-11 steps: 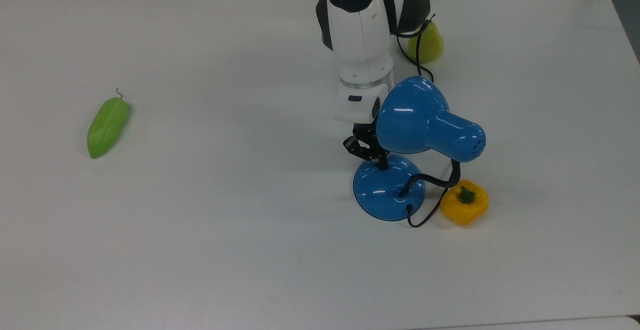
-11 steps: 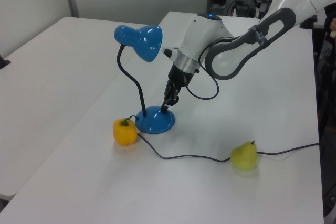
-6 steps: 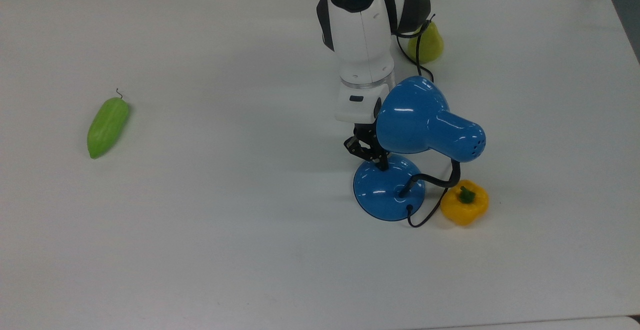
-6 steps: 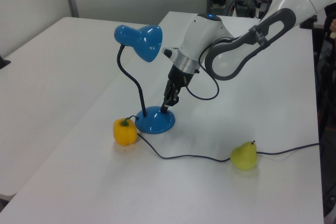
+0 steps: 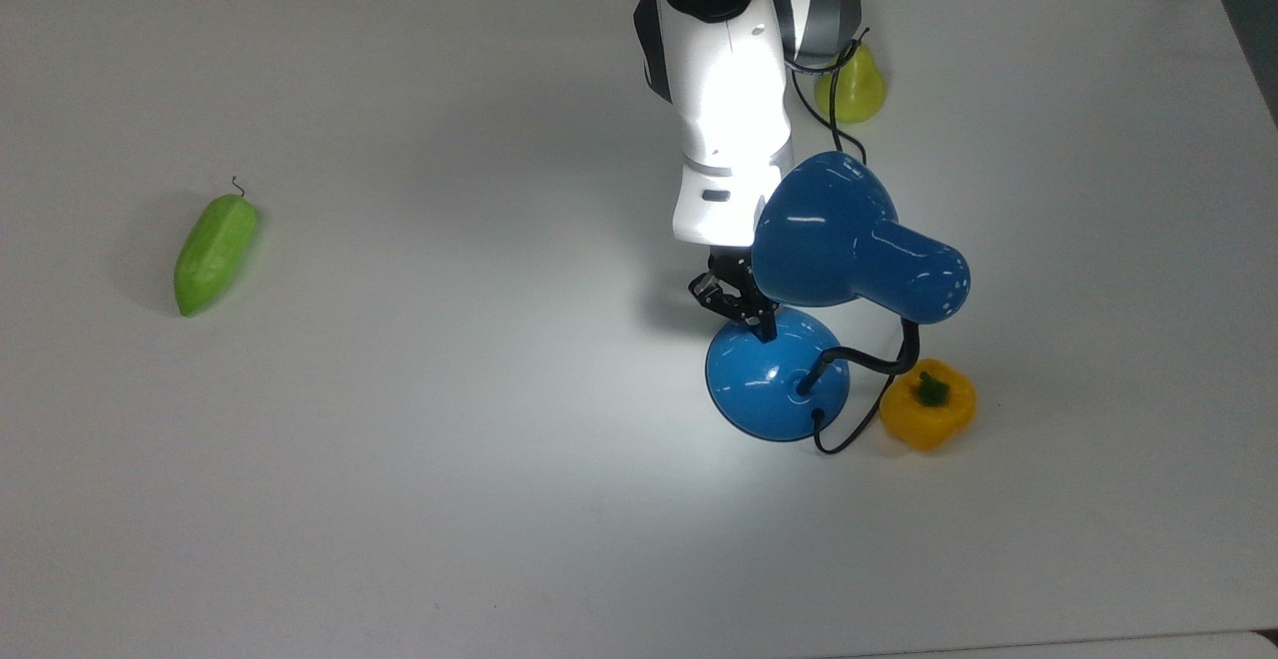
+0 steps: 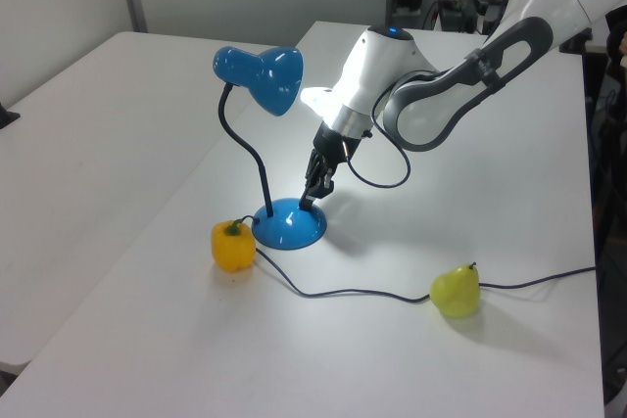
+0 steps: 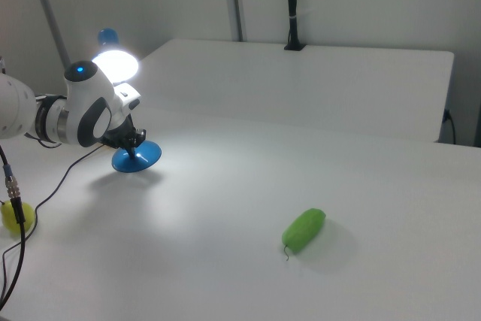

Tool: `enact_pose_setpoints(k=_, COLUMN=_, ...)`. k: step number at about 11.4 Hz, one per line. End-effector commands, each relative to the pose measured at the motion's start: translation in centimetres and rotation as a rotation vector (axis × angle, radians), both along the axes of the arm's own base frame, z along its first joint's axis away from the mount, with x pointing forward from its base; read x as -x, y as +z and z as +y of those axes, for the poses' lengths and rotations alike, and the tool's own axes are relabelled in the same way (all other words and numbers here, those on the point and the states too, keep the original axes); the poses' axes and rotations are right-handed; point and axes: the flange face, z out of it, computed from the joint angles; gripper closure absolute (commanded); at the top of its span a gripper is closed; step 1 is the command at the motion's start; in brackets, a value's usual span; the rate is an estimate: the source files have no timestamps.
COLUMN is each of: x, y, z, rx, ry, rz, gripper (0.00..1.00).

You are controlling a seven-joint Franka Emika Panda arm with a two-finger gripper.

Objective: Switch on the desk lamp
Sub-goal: 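Press down on the lamp base switch with the gripper fingers, then lift the gripper up and away from the lit lamp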

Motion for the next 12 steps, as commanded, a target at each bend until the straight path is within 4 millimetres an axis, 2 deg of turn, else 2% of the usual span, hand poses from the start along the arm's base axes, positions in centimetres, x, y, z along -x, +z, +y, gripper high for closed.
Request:
enact_pose_setpoints(k=1, x=0.8, y=2.6, z=-0.7, rx=0.002, ry=-0.012, rz=-0.014, gripper=1.0)
enact_pose_setpoints(k=3, x=1.9, y=3.5, z=-1.6, rx=0.028, ry=-0.007, rz=0.05, gripper=1.0)
enact_pose_setpoints(k=5, x=2.8, y=3.6, z=-2.4, rx=0.062, ry=0.001, rz=0.156, gripper=1.0)
enact_pose_setpoints(k=7, x=4.3, y=5.0, z=-3.5, rx=0.096, ry=-0.003, rz=0.271, gripper=1.0)
enact_pose_setpoints(k=8, x=5.7, y=6.3, z=-4.1, rx=0.124, ry=0.0, rz=0.361, gripper=1.0)
enact_pose_setpoints(k=9, x=6.9, y=7.5, z=-5.0, rx=0.145, ry=-0.024, rz=0.444, gripper=0.94)
enact_pose_setpoints(k=12, x=9.5, y=13.1, z=-8.1, rx=0.159, ry=-0.124, rz=0.526, gripper=0.54)
